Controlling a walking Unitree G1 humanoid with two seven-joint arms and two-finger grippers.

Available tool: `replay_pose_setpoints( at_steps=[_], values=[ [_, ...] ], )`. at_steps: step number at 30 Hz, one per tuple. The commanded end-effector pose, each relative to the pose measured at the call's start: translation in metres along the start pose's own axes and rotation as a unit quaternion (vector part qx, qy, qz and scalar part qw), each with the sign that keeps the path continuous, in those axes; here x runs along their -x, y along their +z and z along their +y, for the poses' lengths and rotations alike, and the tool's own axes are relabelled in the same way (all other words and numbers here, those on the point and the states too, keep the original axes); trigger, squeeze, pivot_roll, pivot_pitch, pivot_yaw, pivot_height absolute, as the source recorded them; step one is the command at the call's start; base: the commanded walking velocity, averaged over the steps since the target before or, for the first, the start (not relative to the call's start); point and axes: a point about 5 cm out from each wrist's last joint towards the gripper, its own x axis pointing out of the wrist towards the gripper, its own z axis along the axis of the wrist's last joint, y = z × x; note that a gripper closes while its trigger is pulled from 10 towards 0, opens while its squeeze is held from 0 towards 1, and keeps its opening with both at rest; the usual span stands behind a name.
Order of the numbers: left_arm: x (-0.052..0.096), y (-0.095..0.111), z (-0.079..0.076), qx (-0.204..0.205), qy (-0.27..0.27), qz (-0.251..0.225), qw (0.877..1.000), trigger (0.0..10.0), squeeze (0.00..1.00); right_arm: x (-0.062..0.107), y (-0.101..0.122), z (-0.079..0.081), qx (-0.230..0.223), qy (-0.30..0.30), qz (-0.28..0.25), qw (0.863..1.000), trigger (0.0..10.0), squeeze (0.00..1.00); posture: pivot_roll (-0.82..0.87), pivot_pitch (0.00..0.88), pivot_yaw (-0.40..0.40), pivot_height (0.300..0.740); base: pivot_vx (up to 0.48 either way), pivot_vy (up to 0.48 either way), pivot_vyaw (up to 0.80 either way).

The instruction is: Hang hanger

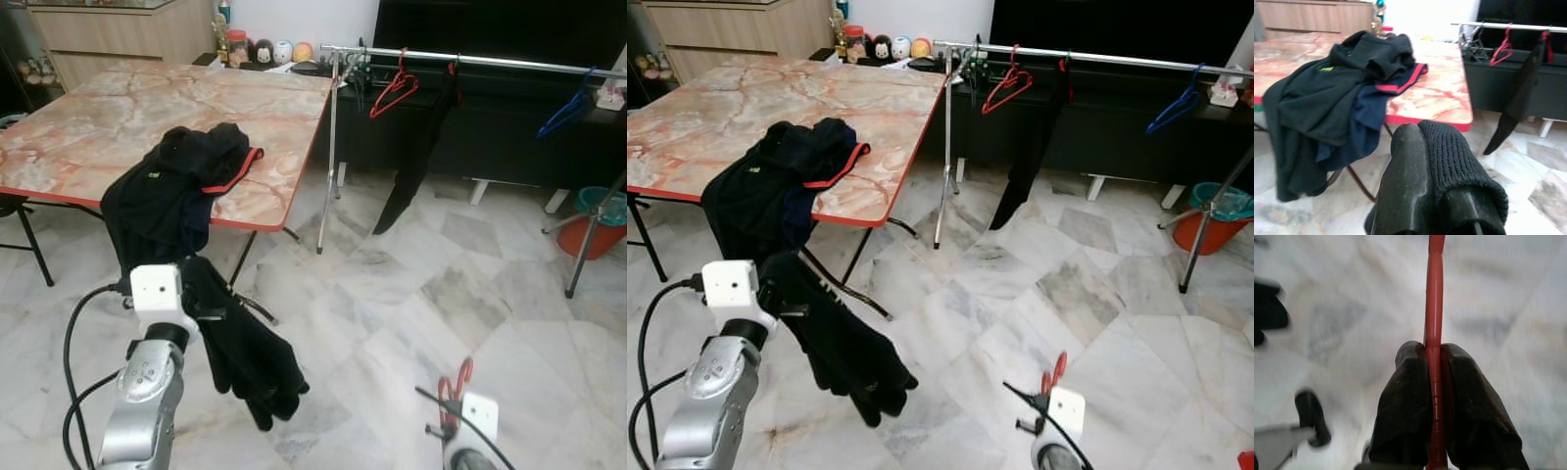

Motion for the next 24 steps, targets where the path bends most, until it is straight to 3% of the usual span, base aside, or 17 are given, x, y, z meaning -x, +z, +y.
replay_pose_setpoints(
  at_steps=[1, 10, 24],
  values=[
    [-0.0060, 0.0102, -0.0028, 0.004, -0.004, -0.024, 1.000, 10.0, 0.00, -0.0002, 0.0006, -0.0017, -0.020, -0.008, 0.000, 1.000, 10.0, 0.00, 0.11, 0.000, -0.004, 0.740, 0.000, 0.274, 0.00],
    [-0.0071, 0.0105, -0.0024, 0.003, -0.003, -0.023, 1.000, 10.0, 0.00, -0.0001, -0.0003, 0.0077, 0.010, 0.012, 0.002, 1.000, 10.0, 0.00, 0.10, 0.000, 0.004, 0.740, 0.000, 0.283, 0.00],
    [-0.0035, 0.0093, -0.0007, 0.001, 0.004, -0.020, 1.000, 10.0, 0.00, 0.0001, -0.0019, 0.0064, 0.017, 0.017, 0.004, 1.000, 10.0, 0.00, 0.10, 0.000, -0.002, 0.740, 0.000, 0.337, 0.00]
  ],
)
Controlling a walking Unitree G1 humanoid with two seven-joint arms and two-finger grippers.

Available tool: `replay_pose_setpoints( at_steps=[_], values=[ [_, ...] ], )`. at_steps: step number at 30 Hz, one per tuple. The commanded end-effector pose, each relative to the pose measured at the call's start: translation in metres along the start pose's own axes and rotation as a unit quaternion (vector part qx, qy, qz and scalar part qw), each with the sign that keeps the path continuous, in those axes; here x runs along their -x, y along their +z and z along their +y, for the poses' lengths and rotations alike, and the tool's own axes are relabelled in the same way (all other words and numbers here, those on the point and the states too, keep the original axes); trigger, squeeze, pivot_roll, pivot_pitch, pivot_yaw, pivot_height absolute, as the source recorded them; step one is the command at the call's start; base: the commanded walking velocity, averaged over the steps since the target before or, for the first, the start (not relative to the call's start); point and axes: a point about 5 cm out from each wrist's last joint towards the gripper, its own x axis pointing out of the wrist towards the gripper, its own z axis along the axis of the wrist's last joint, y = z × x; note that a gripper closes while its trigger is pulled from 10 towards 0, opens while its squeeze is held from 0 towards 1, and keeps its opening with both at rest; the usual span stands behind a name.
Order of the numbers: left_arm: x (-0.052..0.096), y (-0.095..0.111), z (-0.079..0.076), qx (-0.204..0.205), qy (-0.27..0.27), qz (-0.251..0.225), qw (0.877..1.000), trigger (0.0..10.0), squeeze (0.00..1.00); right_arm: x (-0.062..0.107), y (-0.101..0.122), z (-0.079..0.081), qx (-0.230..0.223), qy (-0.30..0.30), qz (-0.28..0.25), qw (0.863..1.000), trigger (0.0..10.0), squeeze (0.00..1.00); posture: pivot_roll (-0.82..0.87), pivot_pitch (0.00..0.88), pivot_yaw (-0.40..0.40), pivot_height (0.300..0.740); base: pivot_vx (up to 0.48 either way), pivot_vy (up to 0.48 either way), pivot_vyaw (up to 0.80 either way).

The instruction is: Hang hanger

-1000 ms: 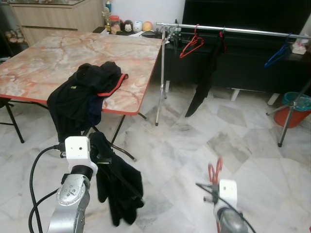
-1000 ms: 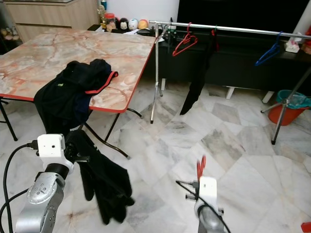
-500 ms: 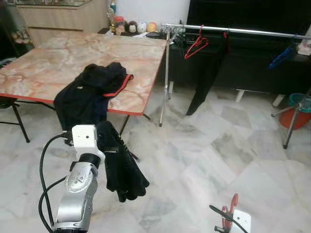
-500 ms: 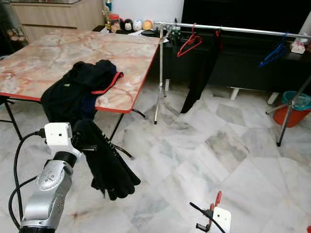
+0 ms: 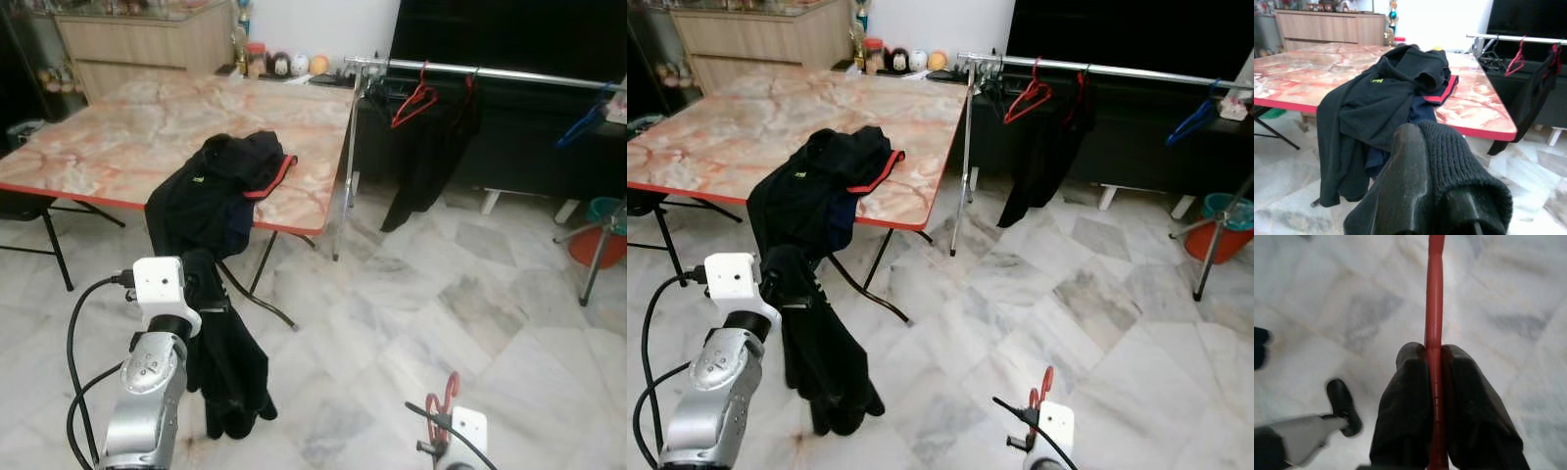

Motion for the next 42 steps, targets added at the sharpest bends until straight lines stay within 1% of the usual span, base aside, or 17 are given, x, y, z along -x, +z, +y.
replay_pose_setpoints(
  at_steps=[1, 10, 16, 23, 42],
  values=[
    [-0.0025, 0.0088, 0.0027, -0.008, 0.000, -0.017, 1.000, 10.0, 0.00, -0.0002, 0.0003, 0.0042, -0.002, 0.004, 0.002, 1.000, 10.0, 0.00, 0.10, 0.000, -0.001, 0.740, 0.000, 0.337, 0.00],
    [-0.0020, 0.0087, 0.0012, -0.006, 0.001, -0.018, 1.000, 10.0, 0.00, -0.0005, 0.0019, 0.0054, 0.002, 0.011, 0.000, 1.000, 10.0, 0.00, 0.09, 0.000, -0.009, 0.740, 0.000, 0.338, 0.00],
    [-0.0029, 0.0092, 0.0000, -0.005, 0.000, -0.019, 1.000, 10.0, 0.00, -0.0009, 0.0040, 0.0053, -0.006, 0.011, -0.002, 1.000, 10.0, 0.00, 0.09, 0.000, -0.003, 0.740, 0.000, 0.336, 0.00],
    [-0.0028, 0.0113, 0.0021, -0.007, 0.003, -0.023, 1.000, 10.0, 0.00, -0.0009, 0.0034, 0.0100, 0.002, 0.024, 0.003, 1.000, 10.0, 0.00, 0.12, 0.000, -0.013, 0.740, 0.000, 0.339, -0.59],
    [-0.0046, 0.0134, 0.0005, -0.010, -0.003, -0.027, 1.000, 10.0, 0.00, -0.0012, 0.0051, 0.0110, 0.007, 0.029, 0.002, 1.000, 10.0, 0.00, 0.14, 0.000, -0.018, 0.740, 0.000, 0.338, 0.00]
  ],
)
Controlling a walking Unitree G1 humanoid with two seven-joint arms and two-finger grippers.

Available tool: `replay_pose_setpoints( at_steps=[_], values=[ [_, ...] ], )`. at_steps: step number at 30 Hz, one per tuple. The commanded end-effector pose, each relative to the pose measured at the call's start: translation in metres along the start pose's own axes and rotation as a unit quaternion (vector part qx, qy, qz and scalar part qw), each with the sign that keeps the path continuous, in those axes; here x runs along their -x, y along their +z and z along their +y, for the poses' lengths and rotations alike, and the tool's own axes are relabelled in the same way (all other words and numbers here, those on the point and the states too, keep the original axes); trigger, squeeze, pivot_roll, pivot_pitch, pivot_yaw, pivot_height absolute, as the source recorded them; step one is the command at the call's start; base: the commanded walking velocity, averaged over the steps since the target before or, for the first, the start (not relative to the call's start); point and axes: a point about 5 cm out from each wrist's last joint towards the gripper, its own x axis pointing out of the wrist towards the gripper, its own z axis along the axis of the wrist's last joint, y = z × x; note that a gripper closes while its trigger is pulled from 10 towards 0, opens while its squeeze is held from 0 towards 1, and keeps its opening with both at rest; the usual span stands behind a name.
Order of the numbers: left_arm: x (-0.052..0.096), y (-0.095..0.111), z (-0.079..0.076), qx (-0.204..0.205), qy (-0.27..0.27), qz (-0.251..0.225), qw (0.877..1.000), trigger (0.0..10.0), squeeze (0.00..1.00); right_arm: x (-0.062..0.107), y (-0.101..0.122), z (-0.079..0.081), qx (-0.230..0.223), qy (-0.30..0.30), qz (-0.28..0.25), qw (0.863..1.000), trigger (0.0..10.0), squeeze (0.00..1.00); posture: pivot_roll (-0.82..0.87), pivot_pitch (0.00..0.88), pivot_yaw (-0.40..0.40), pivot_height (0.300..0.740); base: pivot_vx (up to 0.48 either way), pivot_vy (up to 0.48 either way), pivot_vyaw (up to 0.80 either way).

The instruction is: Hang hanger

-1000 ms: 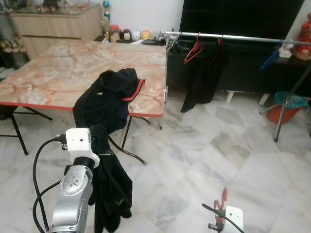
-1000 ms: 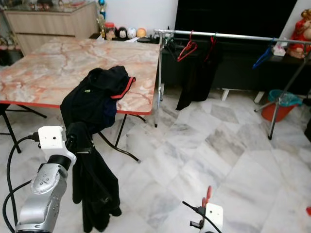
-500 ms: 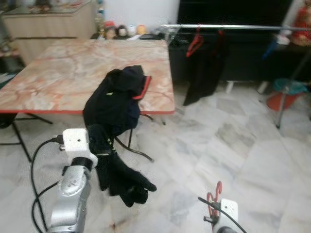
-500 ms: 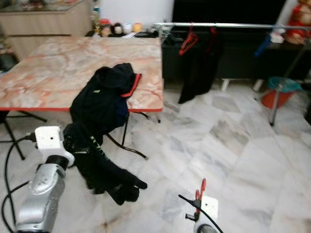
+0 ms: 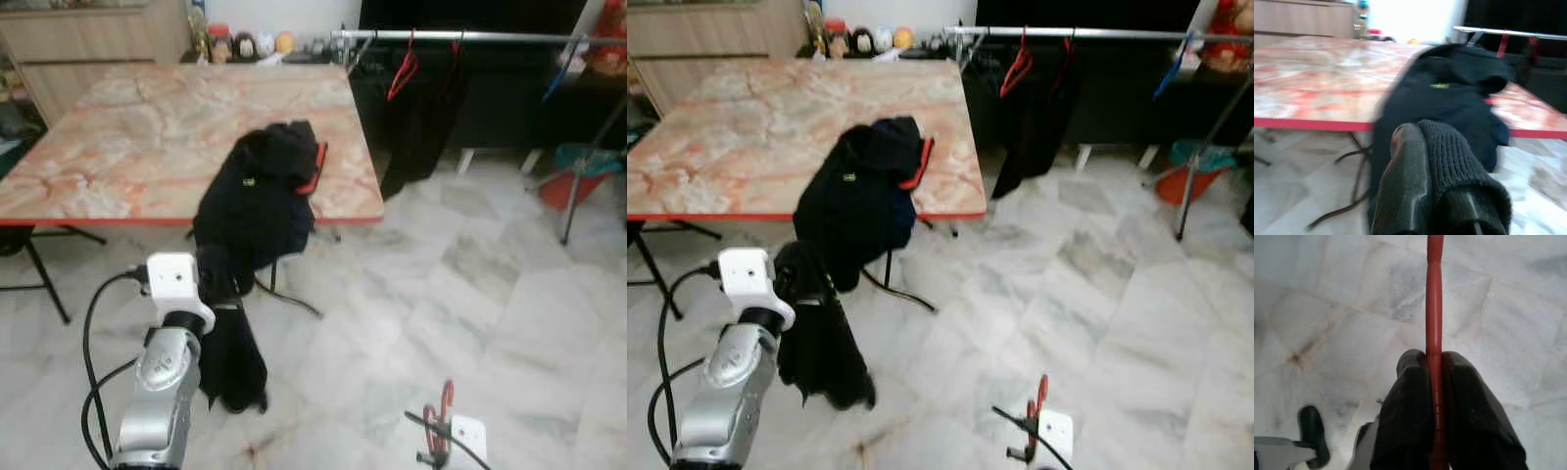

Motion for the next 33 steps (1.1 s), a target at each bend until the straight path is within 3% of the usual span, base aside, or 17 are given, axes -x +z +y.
replay_pose_setpoints(
  at_steps=[1, 9, 22, 33],
  values=[
    [0.000, 0.008, 0.007, -0.009, 0.007, -0.017, 1.000, 10.0, 0.00, -0.001, 0.005, 0.009, -0.003, 0.012, -0.006, 1.000, 10.0, 0.00, 0.14, 0.000, -0.018, 0.740, 0.000, 0.341, 0.00],
    [-0.001, 0.009, 0.006, -0.009, 0.007, -0.019, 1.000, 10.0, 0.00, -0.001, 0.004, 0.009, -0.003, 0.012, -0.006, 1.000, 10.0, 0.00, 0.13, 0.000, -0.017, 0.740, 0.000, 0.339, 0.00],
    [0.000, 0.018, -0.004, 0.035, 0.001, -0.036, 0.999, 10.0, 0.00, -0.001, 0.005, 0.010, -0.001, 0.014, -0.006, 1.000, 10.0, 0.00, 0.14, 0.000, -0.016, 0.740, 0.000, 0.000, 0.00],
    [-0.008, 0.050, -0.006, 0.017, -0.004, -0.100, 0.995, 10.0, 0.00, -0.001, 0.007, 0.010, 0.006, 0.016, -0.007, 1.000, 10.0, 0.00, 0.14, 0.000, -0.020, 0.740, 0.000, 0.000, 0.00]
  ],
)
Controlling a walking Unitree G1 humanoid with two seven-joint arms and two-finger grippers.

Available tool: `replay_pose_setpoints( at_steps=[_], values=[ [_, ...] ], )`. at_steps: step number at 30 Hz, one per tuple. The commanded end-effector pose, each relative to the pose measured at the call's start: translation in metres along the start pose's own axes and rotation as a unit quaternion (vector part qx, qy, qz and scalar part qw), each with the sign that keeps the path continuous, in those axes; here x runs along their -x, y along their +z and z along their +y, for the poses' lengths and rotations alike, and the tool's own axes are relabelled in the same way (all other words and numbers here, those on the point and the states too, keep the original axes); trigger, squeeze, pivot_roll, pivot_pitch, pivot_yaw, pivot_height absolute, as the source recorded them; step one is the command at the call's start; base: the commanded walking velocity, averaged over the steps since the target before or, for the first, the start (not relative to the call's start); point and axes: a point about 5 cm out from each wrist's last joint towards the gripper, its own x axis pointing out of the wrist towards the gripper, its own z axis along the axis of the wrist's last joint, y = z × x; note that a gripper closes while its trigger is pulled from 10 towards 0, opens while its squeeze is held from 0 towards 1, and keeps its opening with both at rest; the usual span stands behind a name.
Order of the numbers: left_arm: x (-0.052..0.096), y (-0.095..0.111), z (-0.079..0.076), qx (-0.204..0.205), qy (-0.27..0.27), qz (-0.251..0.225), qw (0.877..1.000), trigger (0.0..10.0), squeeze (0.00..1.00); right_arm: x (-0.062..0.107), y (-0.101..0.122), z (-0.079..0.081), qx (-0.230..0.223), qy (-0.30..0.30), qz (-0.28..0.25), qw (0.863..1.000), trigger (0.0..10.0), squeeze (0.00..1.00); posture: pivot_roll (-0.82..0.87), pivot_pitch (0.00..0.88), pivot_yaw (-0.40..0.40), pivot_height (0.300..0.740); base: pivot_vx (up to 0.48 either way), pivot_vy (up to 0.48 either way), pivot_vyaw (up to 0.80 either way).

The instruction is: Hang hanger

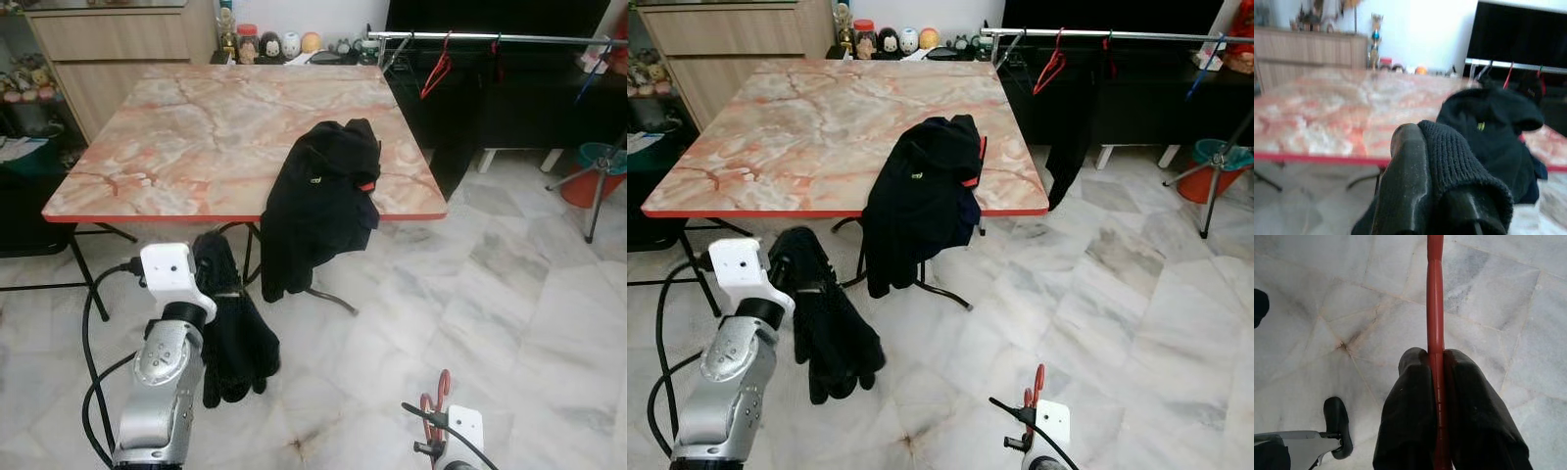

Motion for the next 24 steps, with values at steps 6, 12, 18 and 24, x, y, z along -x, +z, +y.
replay_pose_setpoints(
  at_steps=[6, 12, 18, 24],
  values=[
    [-0.014, 0.033, 0.002, -0.002, 0.005, -0.062, 0.998, 10.0, 0.00, 0.001, -0.005, -0.001, 0.002, 0.000, 0.009, 1.000, 10.0, 0.00, 0.14, 0.000, -0.020, 0.740, 0.000, 0.000, 0.00],
    [-0.020, 0.041, 0.004, -0.006, 0.005, -0.071, 0.997, 10.0, 0.00, 0.001, -0.004, -0.001, 0.005, 0.001, 0.009, 1.000, 10.0, 0.00, 0.14, 0.000, -0.021, 0.740, 0.166, 0.000, 0.00],
    [-0.023, 0.047, 0.003, -0.002, 0.006, -0.079, 0.997, 10.0, 0.00, 0.000, -0.003, -0.002, 0.007, 0.001, 0.008, 1.000, 10.0, 0.00, 0.14, 0.000, -0.022, 0.740, 0.264, 0.000, 0.00],
    [-0.023, 0.047, 0.003, -0.001, 0.003, -0.078, 0.997, 10.0, 0.00, 0.000, -0.003, -0.002, 0.009, 0.002, 0.009, 1.000, 10.0, 0.00, 0.14, 0.000, -0.021, 0.740, 0.305, 0.000, 0.00]
  ],
)
